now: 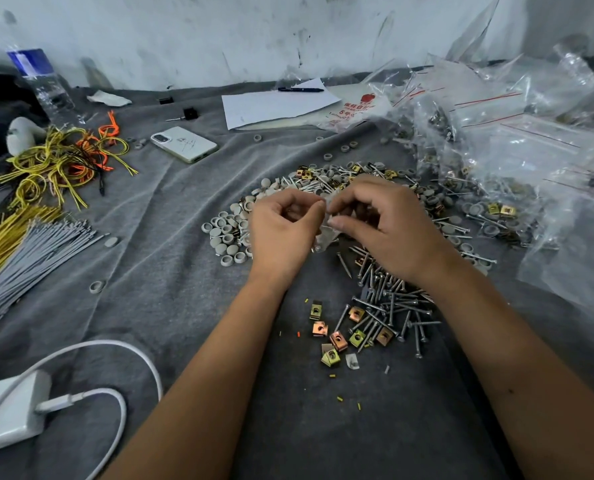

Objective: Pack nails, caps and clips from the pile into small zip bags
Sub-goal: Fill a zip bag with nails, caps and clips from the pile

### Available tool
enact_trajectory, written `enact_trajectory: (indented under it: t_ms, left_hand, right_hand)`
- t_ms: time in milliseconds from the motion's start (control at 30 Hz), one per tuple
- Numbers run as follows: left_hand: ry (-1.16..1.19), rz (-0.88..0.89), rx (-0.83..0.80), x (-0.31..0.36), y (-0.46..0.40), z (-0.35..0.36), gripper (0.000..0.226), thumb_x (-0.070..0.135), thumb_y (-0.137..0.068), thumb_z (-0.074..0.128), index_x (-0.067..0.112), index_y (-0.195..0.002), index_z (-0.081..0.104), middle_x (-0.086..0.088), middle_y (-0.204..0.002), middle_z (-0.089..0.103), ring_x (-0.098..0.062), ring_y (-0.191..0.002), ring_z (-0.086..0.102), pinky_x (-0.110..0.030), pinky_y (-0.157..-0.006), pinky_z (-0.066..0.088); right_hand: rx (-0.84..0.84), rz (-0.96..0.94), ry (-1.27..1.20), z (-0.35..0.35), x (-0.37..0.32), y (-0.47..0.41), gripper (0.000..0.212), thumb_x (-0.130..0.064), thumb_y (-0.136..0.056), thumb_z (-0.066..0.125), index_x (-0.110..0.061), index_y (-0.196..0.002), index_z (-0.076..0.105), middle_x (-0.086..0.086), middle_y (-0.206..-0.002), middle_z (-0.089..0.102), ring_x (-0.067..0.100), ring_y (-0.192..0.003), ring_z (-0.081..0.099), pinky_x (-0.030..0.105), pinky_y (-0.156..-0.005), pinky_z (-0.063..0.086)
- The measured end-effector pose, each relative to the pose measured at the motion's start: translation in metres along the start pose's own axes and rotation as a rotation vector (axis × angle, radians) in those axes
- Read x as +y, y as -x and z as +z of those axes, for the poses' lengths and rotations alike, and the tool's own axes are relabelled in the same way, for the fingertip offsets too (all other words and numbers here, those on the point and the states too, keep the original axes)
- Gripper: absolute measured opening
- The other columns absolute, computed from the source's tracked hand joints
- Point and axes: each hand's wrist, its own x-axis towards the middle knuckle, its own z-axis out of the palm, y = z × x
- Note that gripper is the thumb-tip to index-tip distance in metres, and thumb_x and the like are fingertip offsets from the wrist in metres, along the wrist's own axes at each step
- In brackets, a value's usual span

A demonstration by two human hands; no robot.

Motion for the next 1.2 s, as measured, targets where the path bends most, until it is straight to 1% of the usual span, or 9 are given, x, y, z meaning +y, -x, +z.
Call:
enact_trajectory:
  t_ms: [267, 433, 533, 600, 733, 967, 1067, 1133, 1200]
  left_hand:
    - [0.043, -0.025, -0.009, 0.0, 0.001, 0.002, 0.024, 0.001, -0.088, 0.075, 0.021, -0.074, 0.074, -0.015, -0.061, 0.068, -0.015, -0.049, 0.054, -0.027, -0.048, 0.044]
    - [0.068, -0.023, 0.089, 0.003, 0.0, -0.001, 0.021, 0.002, -0.088, 0.076, 0.02, -0.077, 0.076, -0.002, -0.066, 0.07, -0.011, -0.055, 0.056, -0.025, -0.054, 0.048]
    - [0.167, 0.011, 0.288, 0.007, -0.003, -0.009, 0.021, 0.001, -0.088, 0.073, 0.019, -0.077, 0.076, -0.002, -0.073, 0.073, -0.013, -0.065, 0.062, -0.027, -0.063, 0.052]
    - [0.225, 0.015, 0.408, 0.008, -0.007, -0.014, 0.018, 0.0, -0.089, 0.071, 0.015, -0.078, 0.075, -0.008, -0.073, 0.07, -0.019, -0.066, 0.059, -0.033, -0.063, 0.049]
    - [0.239, -0.005, 0.506, 0.006, -0.009, -0.016, 0.015, 0.002, -0.091, 0.07, 0.011, -0.079, 0.073, -0.013, -0.07, 0.065, -0.026, -0.064, 0.054, -0.035, -0.062, 0.045]
    - [0.197, -0.012, 0.355, 0.005, -0.007, -0.011, 0.019, -0.001, -0.089, 0.071, 0.013, -0.078, 0.075, -0.003, -0.071, 0.071, -0.013, -0.061, 0.058, -0.028, -0.061, 0.049]
    - [0.089, -0.007, 0.203, 0.003, -0.004, -0.007, 0.015, 0.001, -0.088, 0.073, 0.014, -0.08, 0.077, -0.002, -0.071, 0.073, -0.008, -0.059, 0.06, -0.026, -0.06, 0.05]
    - [0.034, -0.002, 0.104, 0.003, -0.001, -0.004, 0.012, 0.003, -0.088, 0.075, 0.012, -0.082, 0.078, -0.001, -0.068, 0.072, -0.009, -0.057, 0.06, -0.028, -0.057, 0.051]
    - [0.004, 0.001, 0.064, 0.004, 0.001, -0.002, 0.011, 0.003, -0.089, 0.075, 0.012, -0.082, 0.077, 0.0, -0.065, 0.07, -0.008, -0.054, 0.057, -0.028, -0.054, 0.05]
  right_hand:
    - [0.127, 0.045, 0.083, -0.001, 0.006, 0.002, 0.019, -0.011, -0.084, 0.082, -0.014, -0.102, 0.076, -0.006, -0.093, 0.074, -0.006, -0.079, 0.064, 0.005, -0.072, 0.045]
    - [0.292, 0.071, 0.113, -0.001, 0.007, 0.002, 0.011, -0.014, -0.091, 0.076, -0.012, -0.101, 0.074, -0.006, -0.09, 0.07, -0.008, -0.079, 0.062, 0.006, -0.074, 0.047]
    - [0.154, 0.113, 0.227, 0.005, 0.009, 0.003, 0.014, -0.02, -0.093, 0.073, -0.014, -0.105, 0.074, -0.001, -0.1, 0.073, 0.008, -0.09, 0.063, 0.025, -0.085, 0.05]
    - [-0.01, 0.073, 0.354, 0.015, 0.007, 0.003, 0.024, -0.028, -0.094, 0.07, -0.016, -0.114, 0.073, -0.001, -0.112, 0.071, 0.015, -0.107, 0.054, 0.028, -0.091, 0.04]
    - [-0.182, -0.024, 0.477, 0.032, 0.0, -0.001, 0.029, -0.029, -0.096, 0.066, -0.016, -0.122, 0.071, 0.0, -0.121, 0.062, 0.023, -0.12, 0.044, 0.04, -0.099, 0.045]
    - [-0.15, 0.034, 0.436, 0.031, 0.004, 0.0, 0.02, -0.02, -0.091, 0.074, -0.012, -0.11, 0.072, 0.003, -0.108, 0.064, 0.022, -0.107, 0.055, 0.034, -0.092, 0.045]
    - [0.043, 0.081, 0.267, 0.022, 0.004, 0.001, 0.022, -0.015, -0.088, 0.078, -0.012, -0.109, 0.072, 0.0, -0.105, 0.066, 0.015, -0.096, 0.06, 0.029, -0.088, 0.052]
    - [0.217, 0.054, 0.172, 0.016, 0.001, 0.001, 0.02, -0.014, -0.085, 0.081, -0.011, -0.102, 0.07, -0.001, -0.097, 0.067, 0.01, -0.085, 0.06, 0.019, -0.078, 0.051]
    - [0.272, -0.003, 0.15, 0.013, 0.0, 0.002, 0.017, -0.013, -0.083, 0.083, -0.009, -0.095, 0.07, 0.001, -0.093, 0.067, 0.012, -0.084, 0.06, 0.017, -0.074, 0.048]
